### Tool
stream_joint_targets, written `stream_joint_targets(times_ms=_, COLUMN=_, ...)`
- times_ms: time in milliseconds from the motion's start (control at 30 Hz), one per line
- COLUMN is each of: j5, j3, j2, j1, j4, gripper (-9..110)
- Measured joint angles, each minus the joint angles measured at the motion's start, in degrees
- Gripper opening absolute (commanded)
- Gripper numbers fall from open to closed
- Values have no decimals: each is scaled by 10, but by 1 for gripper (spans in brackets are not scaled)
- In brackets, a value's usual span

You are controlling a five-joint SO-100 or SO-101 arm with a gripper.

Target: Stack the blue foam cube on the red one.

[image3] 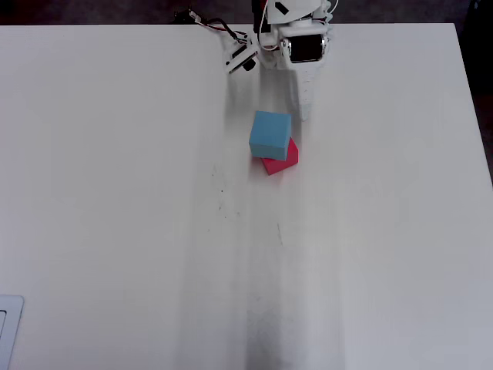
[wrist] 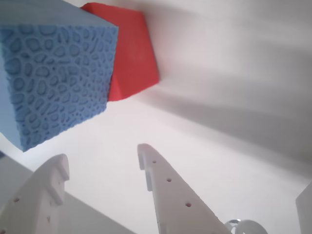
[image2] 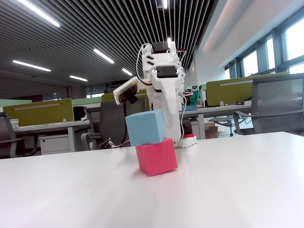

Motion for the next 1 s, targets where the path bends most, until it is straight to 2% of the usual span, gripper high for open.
stream_joint_targets(times_ms=1000, j5=0, j3=0, j2=0, j1=23, j4=-3, gripper=17)
